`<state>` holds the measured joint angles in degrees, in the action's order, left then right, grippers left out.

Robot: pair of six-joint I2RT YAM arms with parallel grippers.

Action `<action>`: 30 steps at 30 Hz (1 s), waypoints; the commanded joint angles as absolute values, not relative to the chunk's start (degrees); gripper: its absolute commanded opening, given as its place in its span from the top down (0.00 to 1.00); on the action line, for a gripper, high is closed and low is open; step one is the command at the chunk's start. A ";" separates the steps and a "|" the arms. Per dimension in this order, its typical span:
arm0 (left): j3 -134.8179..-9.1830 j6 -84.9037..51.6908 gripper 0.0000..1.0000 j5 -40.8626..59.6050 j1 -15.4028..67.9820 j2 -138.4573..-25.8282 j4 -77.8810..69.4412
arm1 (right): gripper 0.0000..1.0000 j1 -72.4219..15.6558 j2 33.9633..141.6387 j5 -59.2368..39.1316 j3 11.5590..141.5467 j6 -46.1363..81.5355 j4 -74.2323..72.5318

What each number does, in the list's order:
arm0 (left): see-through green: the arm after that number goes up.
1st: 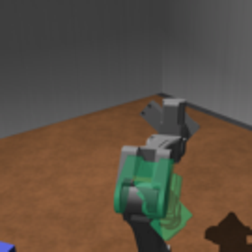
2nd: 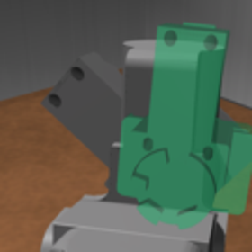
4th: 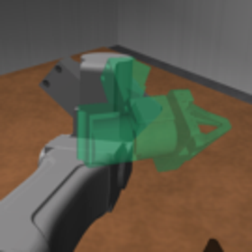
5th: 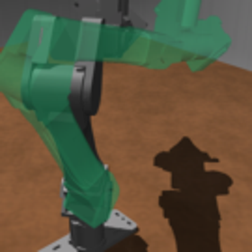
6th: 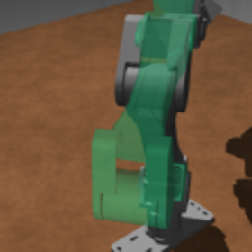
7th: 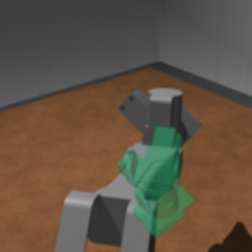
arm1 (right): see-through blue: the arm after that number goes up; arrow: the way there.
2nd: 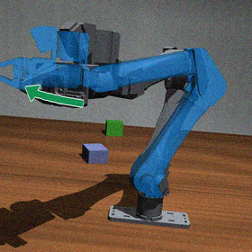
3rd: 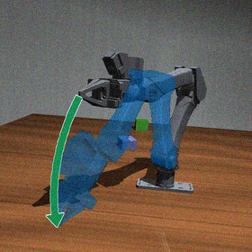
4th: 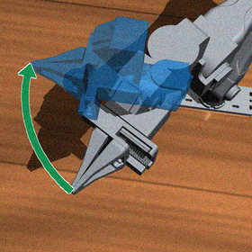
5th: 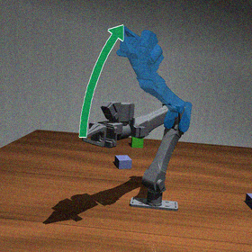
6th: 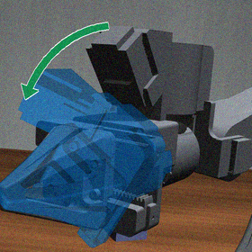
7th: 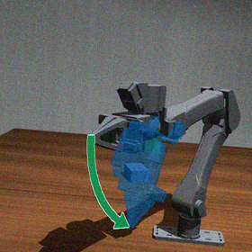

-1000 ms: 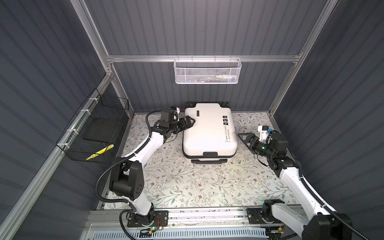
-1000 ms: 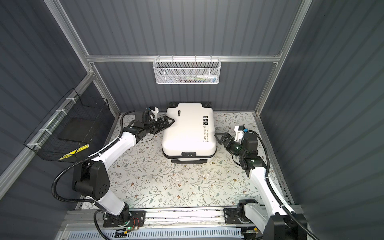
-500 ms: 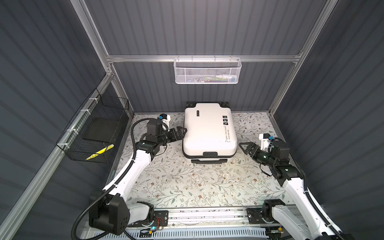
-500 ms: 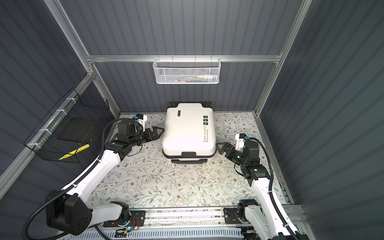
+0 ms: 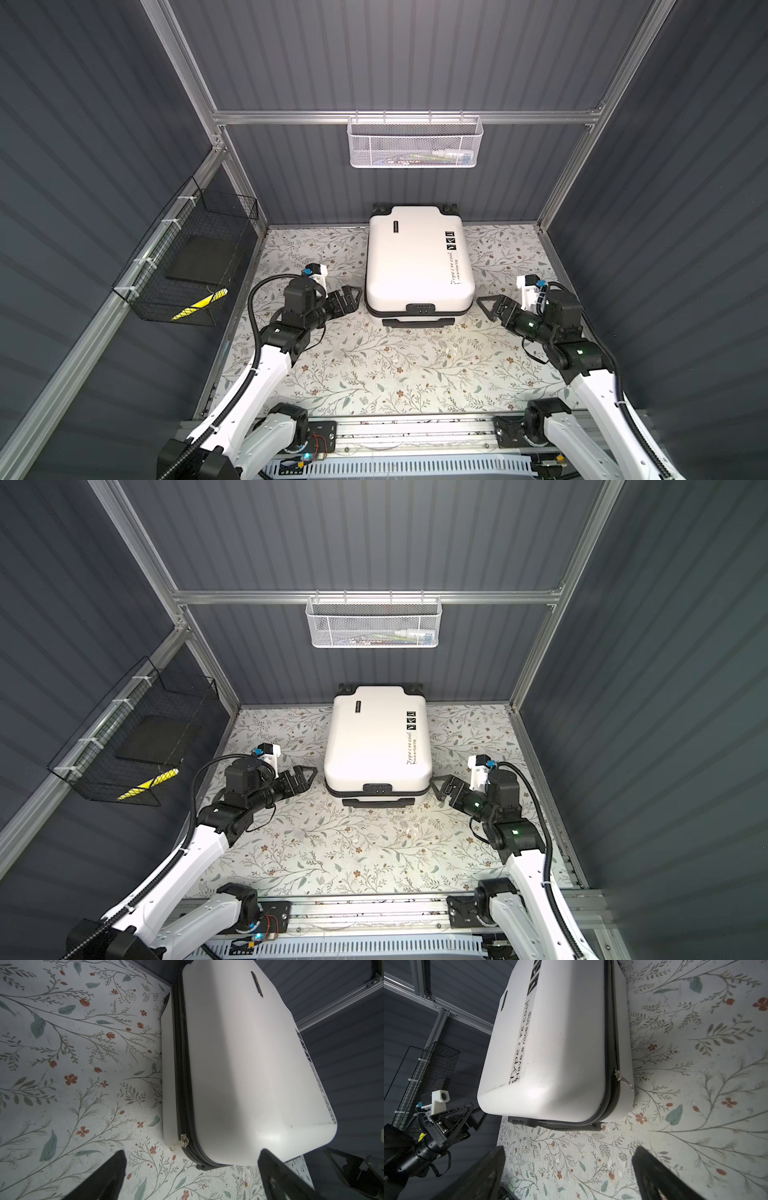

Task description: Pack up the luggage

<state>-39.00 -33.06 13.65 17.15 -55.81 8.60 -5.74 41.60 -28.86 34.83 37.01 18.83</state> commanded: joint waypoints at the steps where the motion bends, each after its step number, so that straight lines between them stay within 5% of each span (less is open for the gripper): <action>1: -37.75 -35.12 0.00 18.45 17.23 -55.29 2.45 | 0.01 -6.57 41.31 -28.73 36.02 37.19 20.39; 13: -40.01 -38.88 0.00 24.26 20.50 -63.93 -7.47 | 0.01 -7.21 42.33 -28.64 34.88 36.60 20.02; 30: -49.14 -37.06 0.00 16.44 33.57 -75.44 -9.39 | 0.01 -6.77 45.42 -24.91 39.96 35.83 21.91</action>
